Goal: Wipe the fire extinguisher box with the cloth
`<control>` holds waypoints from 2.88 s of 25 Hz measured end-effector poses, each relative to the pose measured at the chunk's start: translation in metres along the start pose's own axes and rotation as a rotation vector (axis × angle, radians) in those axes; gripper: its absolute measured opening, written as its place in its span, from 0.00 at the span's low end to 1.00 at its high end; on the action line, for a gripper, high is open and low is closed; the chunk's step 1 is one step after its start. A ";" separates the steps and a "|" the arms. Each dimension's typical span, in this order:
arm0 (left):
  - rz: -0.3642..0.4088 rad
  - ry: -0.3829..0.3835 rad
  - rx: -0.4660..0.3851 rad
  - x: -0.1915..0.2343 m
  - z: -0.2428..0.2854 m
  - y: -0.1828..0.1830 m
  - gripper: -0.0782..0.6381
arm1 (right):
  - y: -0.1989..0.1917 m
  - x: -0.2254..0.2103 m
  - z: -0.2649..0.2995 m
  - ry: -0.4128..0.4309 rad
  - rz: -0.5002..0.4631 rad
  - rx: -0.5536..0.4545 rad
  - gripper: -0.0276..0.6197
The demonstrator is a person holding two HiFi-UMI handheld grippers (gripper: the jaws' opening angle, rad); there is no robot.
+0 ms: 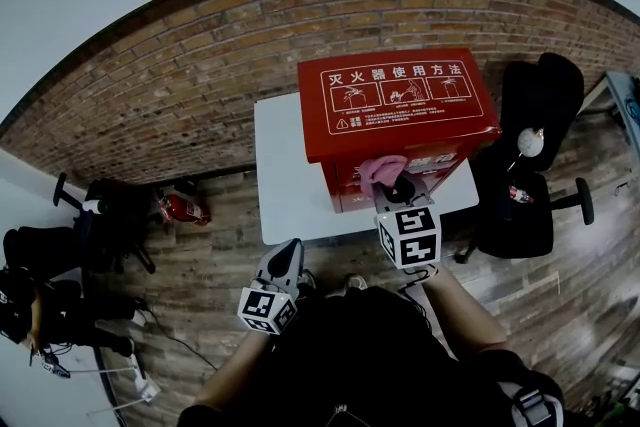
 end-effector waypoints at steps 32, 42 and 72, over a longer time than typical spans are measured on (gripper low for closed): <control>0.008 0.010 0.007 0.004 0.006 -0.001 0.14 | -0.055 -0.004 0.032 0.013 0.010 0.131 0.17; 0.016 0.009 0.014 0.005 0.007 0.000 0.14 | -0.074 -0.005 0.043 0.010 0.008 0.167 0.17; -0.005 0.023 0.019 0.005 -0.001 -0.005 0.14 | -0.115 -0.002 0.063 -0.001 -0.030 0.268 0.17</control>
Point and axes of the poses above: the fingertips, and each gripper's own axes: z forward along the fingers, x to its left, y out of its top, the point moved 8 cm from there along -z, backward along the fingers, and after that the axes turned 5 degrees about -y, right-handed, at the moved point
